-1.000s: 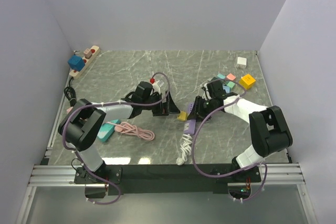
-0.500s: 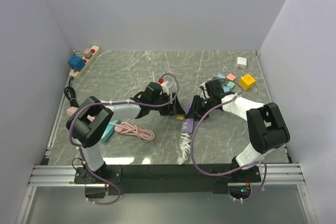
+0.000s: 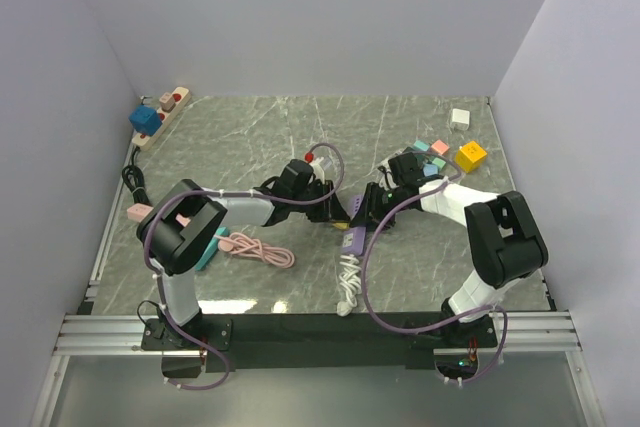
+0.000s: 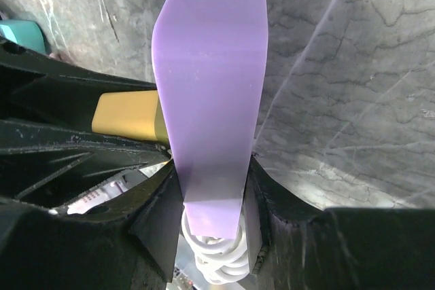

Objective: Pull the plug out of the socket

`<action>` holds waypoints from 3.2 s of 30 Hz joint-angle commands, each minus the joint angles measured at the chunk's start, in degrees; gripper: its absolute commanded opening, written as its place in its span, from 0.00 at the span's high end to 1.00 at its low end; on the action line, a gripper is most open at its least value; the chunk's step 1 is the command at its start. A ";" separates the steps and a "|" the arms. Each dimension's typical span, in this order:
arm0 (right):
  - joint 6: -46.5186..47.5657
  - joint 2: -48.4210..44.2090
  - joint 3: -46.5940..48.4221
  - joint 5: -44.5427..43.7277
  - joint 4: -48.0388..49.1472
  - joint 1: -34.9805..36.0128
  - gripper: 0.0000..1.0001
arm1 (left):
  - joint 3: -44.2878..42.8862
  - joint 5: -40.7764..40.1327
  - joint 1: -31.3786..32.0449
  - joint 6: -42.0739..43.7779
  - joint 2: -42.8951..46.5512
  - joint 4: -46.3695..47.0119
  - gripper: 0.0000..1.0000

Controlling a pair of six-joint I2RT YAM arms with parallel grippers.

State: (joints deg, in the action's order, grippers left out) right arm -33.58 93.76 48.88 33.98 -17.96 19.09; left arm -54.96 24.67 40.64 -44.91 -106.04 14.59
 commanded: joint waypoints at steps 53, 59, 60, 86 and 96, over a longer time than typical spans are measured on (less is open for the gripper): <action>-12.20 27.64 39.12 -1.97 -1.30 20.91 0.09 | 13.65 -21.86 -17.88 -3.87 55.25 -29.45 1.00; -10.99 8.22 22.24 -5.94 1.17 9.22 0.06 | 12.16 -16.86 -17.71 -2.82 45.16 -24.36 1.00; -10.19 4.28 19.61 -6.37 0.73 7.82 0.06 | 12.07 -16.15 -17.62 -2.73 43.56 -23.30 1.00; 1.41 -14.75 1.21 -23.60 -9.73 4.73 0.04 | -8.23 6.98 -1.97 -15.48 -11.29 9.68 0.54; 2.82 -8.86 5.69 -24.13 -9.73 5.25 0.10 | -4.02 -1.01 -1.97 -14.07 -3.13 3.88 0.01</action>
State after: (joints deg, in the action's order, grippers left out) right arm -32.42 84.29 50.63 11.57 -27.88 23.88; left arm -60.51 28.05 38.50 -60.66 -114.43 21.76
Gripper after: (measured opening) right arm 0.907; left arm 0.991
